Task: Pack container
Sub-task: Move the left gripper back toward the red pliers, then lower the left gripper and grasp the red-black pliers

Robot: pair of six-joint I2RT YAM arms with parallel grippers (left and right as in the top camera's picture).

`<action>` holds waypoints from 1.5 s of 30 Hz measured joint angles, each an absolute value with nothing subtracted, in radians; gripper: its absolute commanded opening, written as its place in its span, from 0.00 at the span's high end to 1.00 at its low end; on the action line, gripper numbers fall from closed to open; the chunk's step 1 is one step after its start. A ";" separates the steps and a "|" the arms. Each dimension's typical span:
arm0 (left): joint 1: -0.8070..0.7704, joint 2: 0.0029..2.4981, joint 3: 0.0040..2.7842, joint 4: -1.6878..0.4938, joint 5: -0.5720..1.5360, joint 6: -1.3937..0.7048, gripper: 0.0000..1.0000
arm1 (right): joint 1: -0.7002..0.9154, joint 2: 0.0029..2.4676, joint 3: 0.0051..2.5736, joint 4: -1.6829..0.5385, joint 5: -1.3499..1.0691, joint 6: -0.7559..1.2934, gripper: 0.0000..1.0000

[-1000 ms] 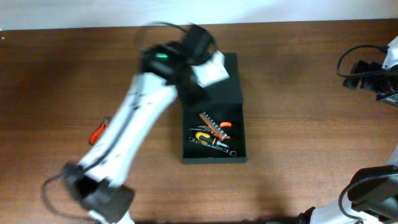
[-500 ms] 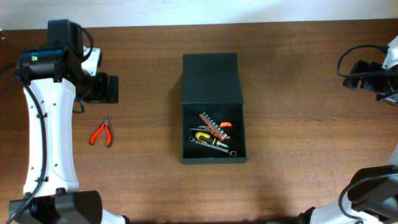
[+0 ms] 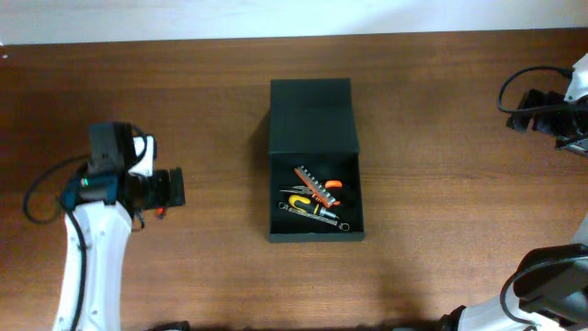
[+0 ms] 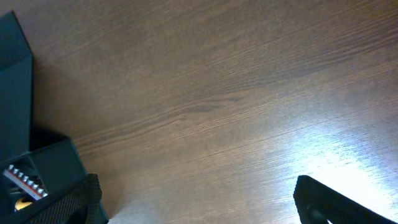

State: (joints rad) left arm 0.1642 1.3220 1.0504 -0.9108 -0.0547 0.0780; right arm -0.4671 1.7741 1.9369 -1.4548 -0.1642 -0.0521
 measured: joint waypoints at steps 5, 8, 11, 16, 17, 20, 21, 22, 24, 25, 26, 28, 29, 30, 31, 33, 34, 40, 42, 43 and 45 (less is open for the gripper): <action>0.164 1.308 0.916 -0.738 -0.018 0.078 0.01 | -0.467 1.774 1.937 -1.454 -0.164 -0.052 0.01; 0.164 1.336 0.882 -0.692 -0.003 0.078 0.01 | -0.467 1.774 1.937 -1.454 -0.164 -0.052 0.01; 0.164 1.383 0.878 -0.663 0.001 0.078 0.01 | -0.467 1.774 1.937 -1.454 -0.164 -0.052 0.01; 0.164 1.464 0.878 -0.644 0.004 0.078 0.01 | -0.467 1.774 1.937 -1.454 -0.164 -0.052 0.01; 0.164 1.487 0.878 -0.643 0.004 0.078 0.01 | -0.467 1.774 1.937 -1.454 -0.164 -0.052 0.01; 0.164 1.542 0.878 -0.648 0.004 0.069 0.01 | -0.467 1.774 1.937 -1.454 -0.164 -0.052 0.01; 0.164 1.552 0.879 -0.652 0.004 0.066 0.01 | -0.467 1.774 1.937 -1.454 -0.164 -0.052 0.01; 0.164 1.559 0.879 -0.656 0.004 0.062 0.01 | -0.467 1.774 1.936 -1.454 -0.164 -0.051 0.01; 0.164 1.579 0.890 -0.674 0.005 0.059 0.01 | -0.467 1.774 1.928 -1.453 -0.164 -0.051 0.01; 0.164 1.588 0.898 -0.676 0.004 0.057 0.01 | -0.467 1.774 1.921 -1.453 -0.164 -0.052 0.01; 0.164 1.598 0.912 -0.681 0.004 0.053 0.01 | -0.467 1.774 1.914 -1.452 -0.164 -0.052 0.01; 0.164 1.611 0.934 -0.684 0.004 0.043 0.01 | -0.467 1.774 1.898 -1.449 -0.164 -0.052 0.01; 0.164 1.614 0.944 -0.684 0.004 0.039 0.01 | -0.467 1.774 1.880 -1.444 -0.164 -0.052 0.01; 0.164 1.618 0.954 -0.684 0.004 0.036 0.01 | -0.467 1.774 1.873 -1.443 -0.164 -0.051 0.01; 0.165 1.622 0.963 -0.684 0.004 0.033 0.01 | -0.467 1.774 1.868 -1.442 -0.164 -0.052 0.01; 0.166 1.635 0.979 -0.685 0.004 0.031 0.01 | -0.467 1.774 1.849 -1.436 -0.164 -0.051 0.01; 0.167 1.642 0.986 -0.685 0.004 0.029 0.01 | -0.467 1.774 1.847 -1.435 -0.164 -0.052 0.01; 0.173 1.691 1.001 -0.688 0.004 0.028 0.01 | -0.467 1.774 1.846 -1.427 -0.164 -0.052 0.01; 0.174 1.702 1.001 -0.688 0.004 0.028 0.01 | -0.467 1.774 1.846 -1.427 -0.164 -0.052 0.01; 0.174 1.708 1.001 -0.687 0.004 0.028 0.01 | -0.467 1.774 1.846 -1.427 -0.164 -0.052 0.01; 0.175 1.726 1.001 -0.686 0.005 0.028 0.01 | -0.467 1.774 1.846 -1.427 -0.164 -0.051 0.01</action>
